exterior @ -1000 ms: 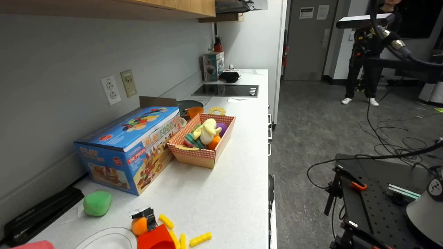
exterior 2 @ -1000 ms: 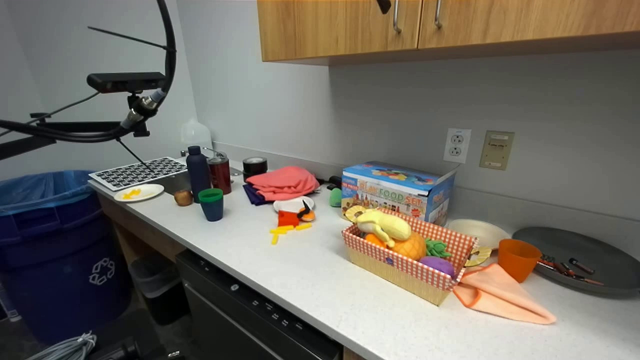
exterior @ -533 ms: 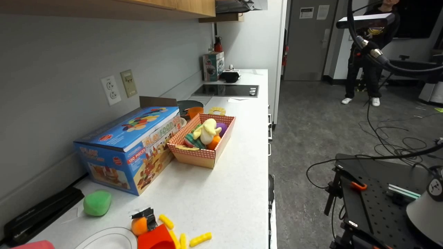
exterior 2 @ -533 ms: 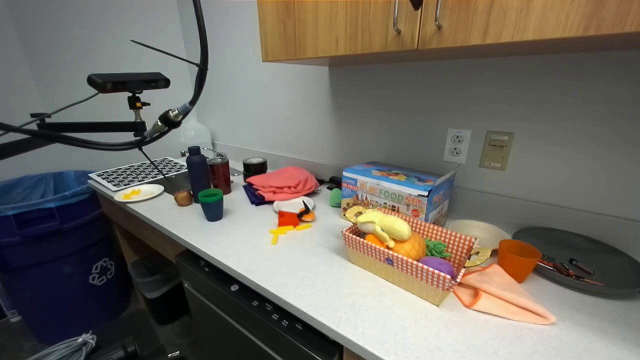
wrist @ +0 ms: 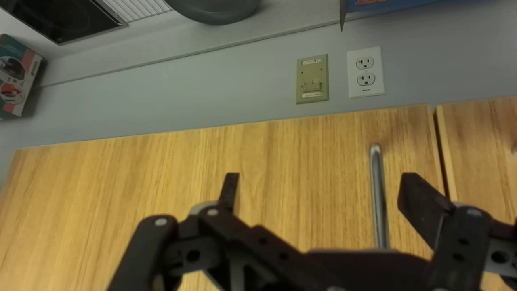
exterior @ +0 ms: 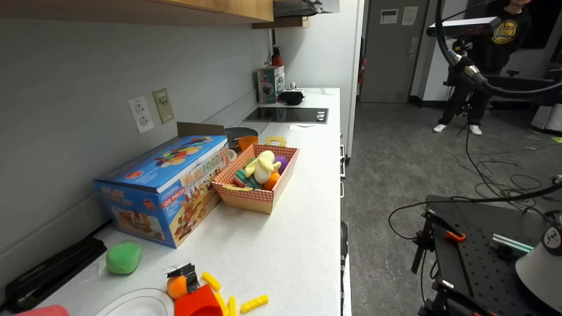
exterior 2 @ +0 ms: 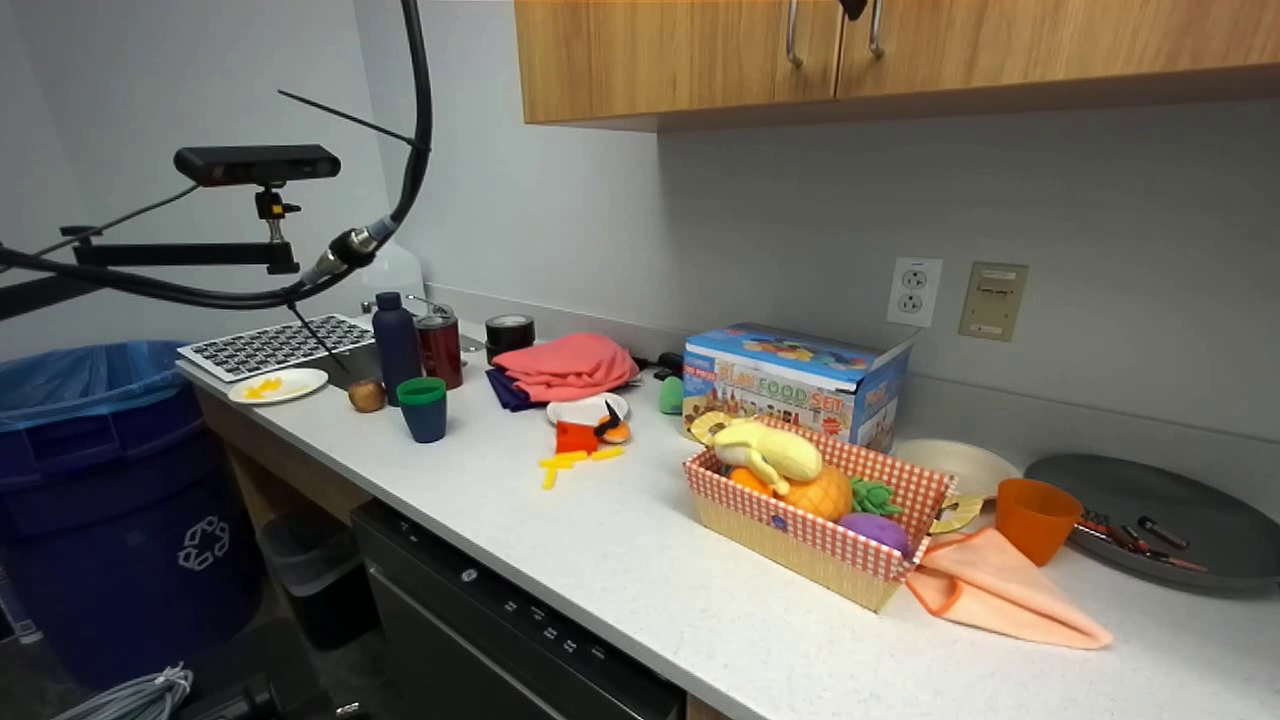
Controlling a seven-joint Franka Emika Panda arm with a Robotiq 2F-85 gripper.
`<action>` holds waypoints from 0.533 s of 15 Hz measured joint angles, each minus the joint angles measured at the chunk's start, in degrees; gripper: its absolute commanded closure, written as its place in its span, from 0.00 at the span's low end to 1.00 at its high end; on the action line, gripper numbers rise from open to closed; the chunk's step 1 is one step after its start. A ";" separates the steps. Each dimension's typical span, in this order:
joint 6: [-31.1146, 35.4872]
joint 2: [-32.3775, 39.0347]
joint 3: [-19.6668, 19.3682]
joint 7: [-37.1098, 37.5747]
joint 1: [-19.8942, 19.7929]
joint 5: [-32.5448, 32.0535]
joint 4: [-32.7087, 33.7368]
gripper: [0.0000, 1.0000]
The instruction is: Open the right upper cabinet door.
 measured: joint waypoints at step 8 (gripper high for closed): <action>-0.03 0.01 0.00 -0.01 0.00 0.07 -0.28 0.00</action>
